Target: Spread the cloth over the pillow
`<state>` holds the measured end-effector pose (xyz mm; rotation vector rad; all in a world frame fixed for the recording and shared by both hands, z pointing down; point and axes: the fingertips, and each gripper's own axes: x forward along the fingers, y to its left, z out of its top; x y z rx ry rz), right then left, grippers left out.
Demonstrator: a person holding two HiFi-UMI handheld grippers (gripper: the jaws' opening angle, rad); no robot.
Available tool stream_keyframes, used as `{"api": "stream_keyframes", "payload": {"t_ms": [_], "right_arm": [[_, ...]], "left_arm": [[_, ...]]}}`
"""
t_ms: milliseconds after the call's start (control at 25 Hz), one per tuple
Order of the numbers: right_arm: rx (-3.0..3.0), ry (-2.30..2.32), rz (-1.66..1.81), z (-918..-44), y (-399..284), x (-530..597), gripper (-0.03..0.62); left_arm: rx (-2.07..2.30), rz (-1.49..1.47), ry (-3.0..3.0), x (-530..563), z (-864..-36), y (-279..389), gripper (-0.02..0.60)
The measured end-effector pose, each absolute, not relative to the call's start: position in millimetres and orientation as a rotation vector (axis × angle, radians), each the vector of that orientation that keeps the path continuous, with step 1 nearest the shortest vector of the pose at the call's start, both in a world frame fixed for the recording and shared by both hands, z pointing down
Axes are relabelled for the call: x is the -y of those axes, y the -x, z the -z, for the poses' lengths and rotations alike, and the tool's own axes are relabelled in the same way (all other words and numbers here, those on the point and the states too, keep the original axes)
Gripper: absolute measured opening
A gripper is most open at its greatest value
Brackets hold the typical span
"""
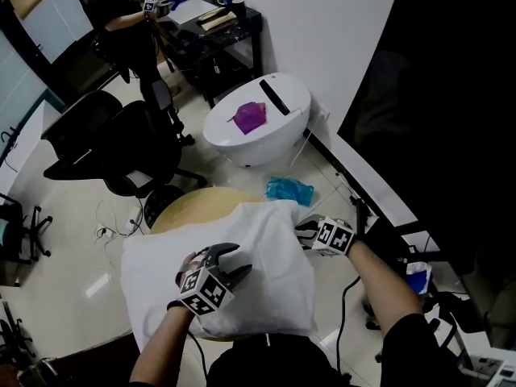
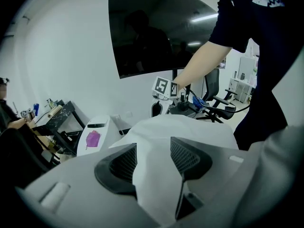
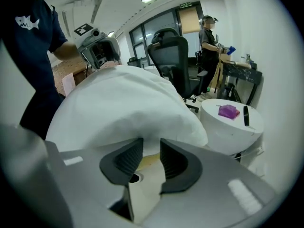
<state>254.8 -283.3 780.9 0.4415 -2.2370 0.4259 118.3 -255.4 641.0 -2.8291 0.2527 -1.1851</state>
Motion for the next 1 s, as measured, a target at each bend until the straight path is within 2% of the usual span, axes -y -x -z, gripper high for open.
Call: {"api": "stream_keyframes", "payload": {"t_ms": [80,160,1000], "right_arm": [[2.248,-0.427,-0.404,-779.8,-248.0,281.3,0.097],[2.246,-0.423,-0.38,-779.1,-244.6,280.0,0.006],[2.08,-0.754,-0.29,-772.9,-306.9,320.0,0.006]], "left_arm": [[-0.254,1.187,2.83,255.5,-641.8,-118.6,0.213],[-0.257,1.187,2.83,256.7,-641.9,-118.5,0.213],[-0.252,1.221,2.833,244.2,-650.0,-115.4,0.213]]}}
